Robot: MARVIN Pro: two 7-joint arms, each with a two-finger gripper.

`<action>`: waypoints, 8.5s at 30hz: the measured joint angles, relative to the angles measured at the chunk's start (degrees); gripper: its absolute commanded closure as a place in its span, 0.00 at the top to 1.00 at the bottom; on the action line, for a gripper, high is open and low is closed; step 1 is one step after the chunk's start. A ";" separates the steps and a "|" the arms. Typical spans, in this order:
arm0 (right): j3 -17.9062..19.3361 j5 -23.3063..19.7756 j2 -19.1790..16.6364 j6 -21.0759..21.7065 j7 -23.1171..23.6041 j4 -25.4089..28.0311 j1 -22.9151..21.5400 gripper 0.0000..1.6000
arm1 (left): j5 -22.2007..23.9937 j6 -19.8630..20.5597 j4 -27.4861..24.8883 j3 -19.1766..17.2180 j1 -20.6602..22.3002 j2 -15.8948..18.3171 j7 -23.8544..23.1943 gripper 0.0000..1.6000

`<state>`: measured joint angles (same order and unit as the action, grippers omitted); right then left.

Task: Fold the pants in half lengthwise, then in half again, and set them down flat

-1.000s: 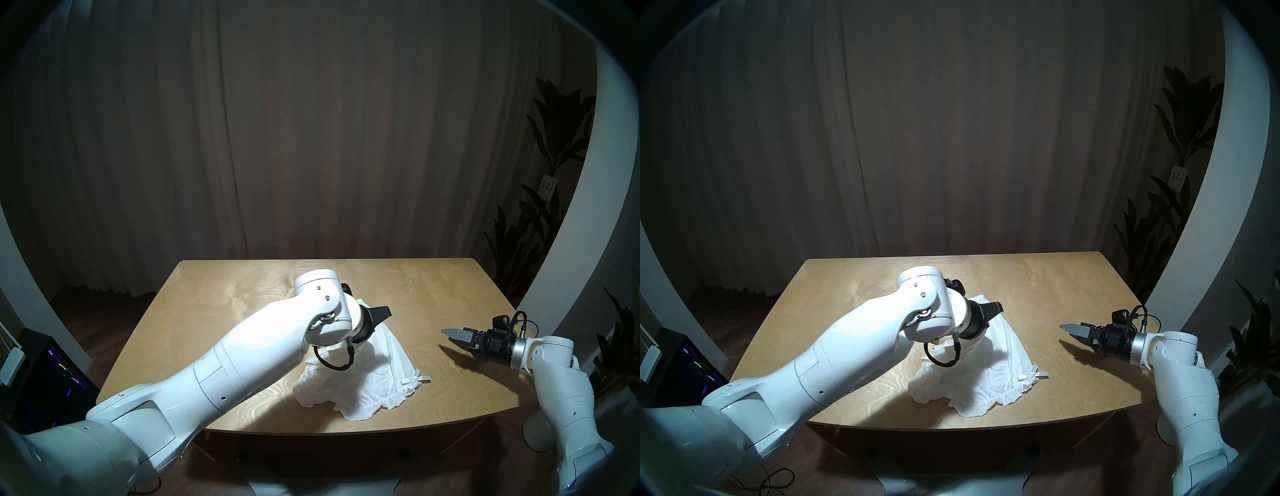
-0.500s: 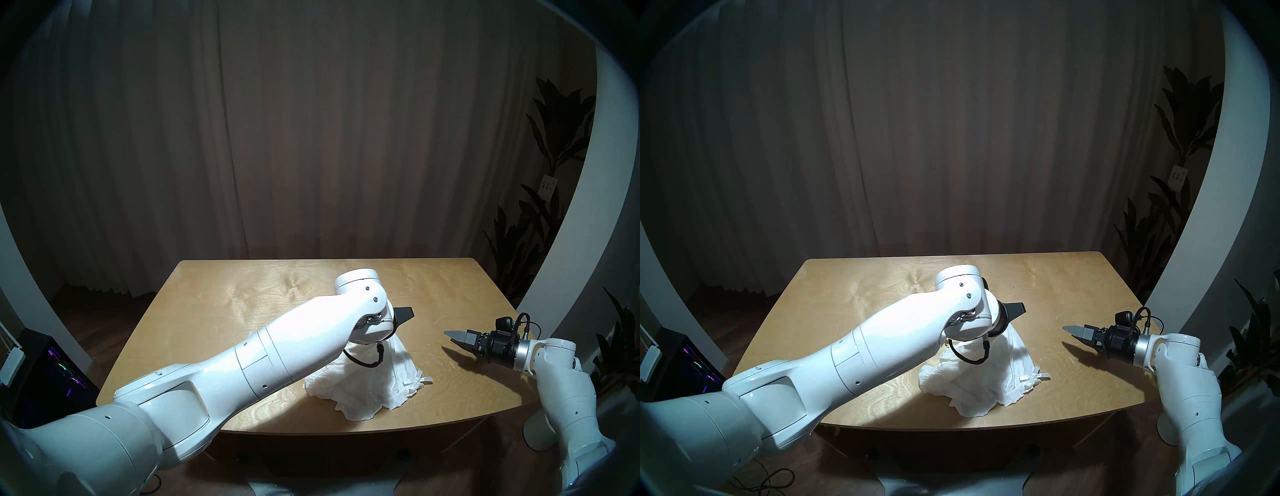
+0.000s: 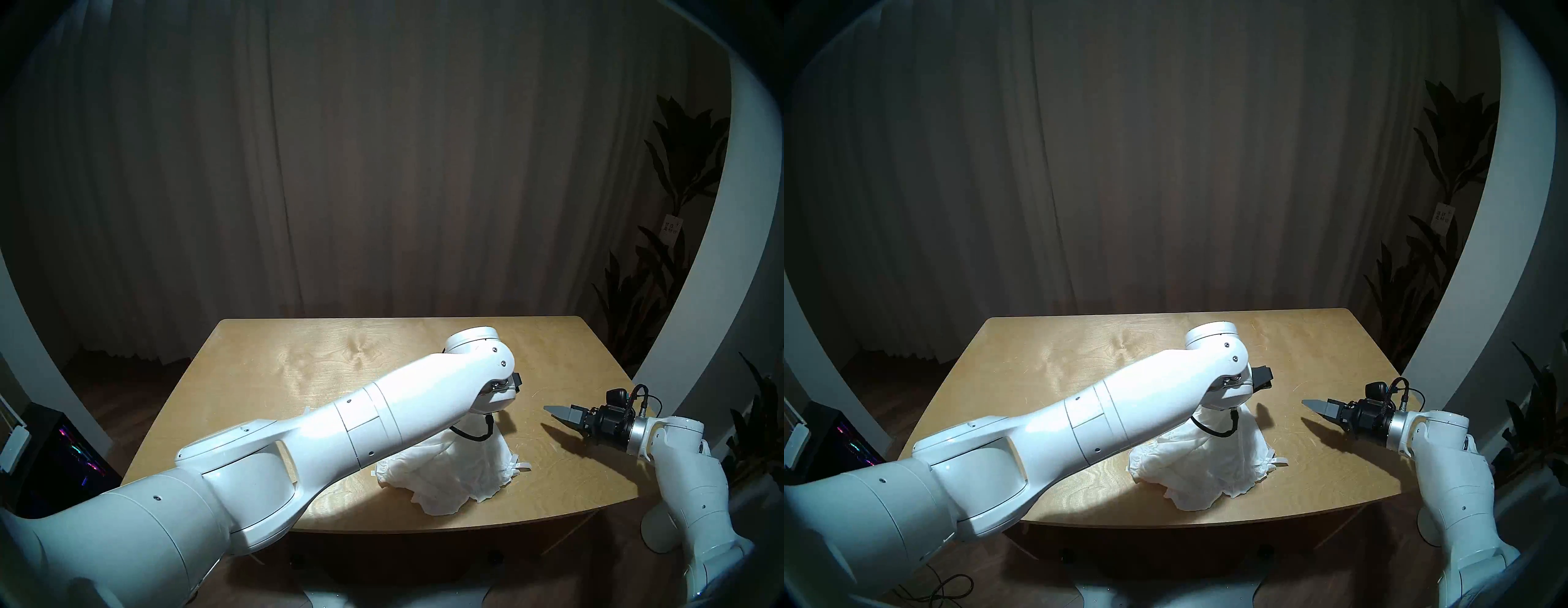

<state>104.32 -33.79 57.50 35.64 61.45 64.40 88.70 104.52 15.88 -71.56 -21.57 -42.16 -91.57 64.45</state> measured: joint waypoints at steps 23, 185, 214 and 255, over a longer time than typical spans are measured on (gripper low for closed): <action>2.08 0.50 0.12 -4.90 0.19 2.34 3.81 1.00 | 0.00 -3.81 3.69 -1.84 3.66 -4.77 -0.27 1.00; 1.37 -0.43 10.26 -2.36 -23.00 10.34 -8.38 1.00 | -7.05 14.53 -3.52 -26.45 -16.96 15.29 -39.86 0.00; 5.18 -0.46 9.69 -2.57 -23.24 10.31 -5.97 1.00 | -9.59 8.34 26.65 -23.33 -3.43 -1.73 -39.65 0.00; 3.07 -0.28 9.73 -2.38 -23.27 11.06 -6.26 1.00 | -12.43 7.61 46.16 -23.73 6.52 -12.94 -41.22 1.00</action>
<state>107.39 -34.07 67.23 33.26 38.18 75.46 82.44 92.09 23.48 -25.39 -45.29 -35.65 -104.51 23.23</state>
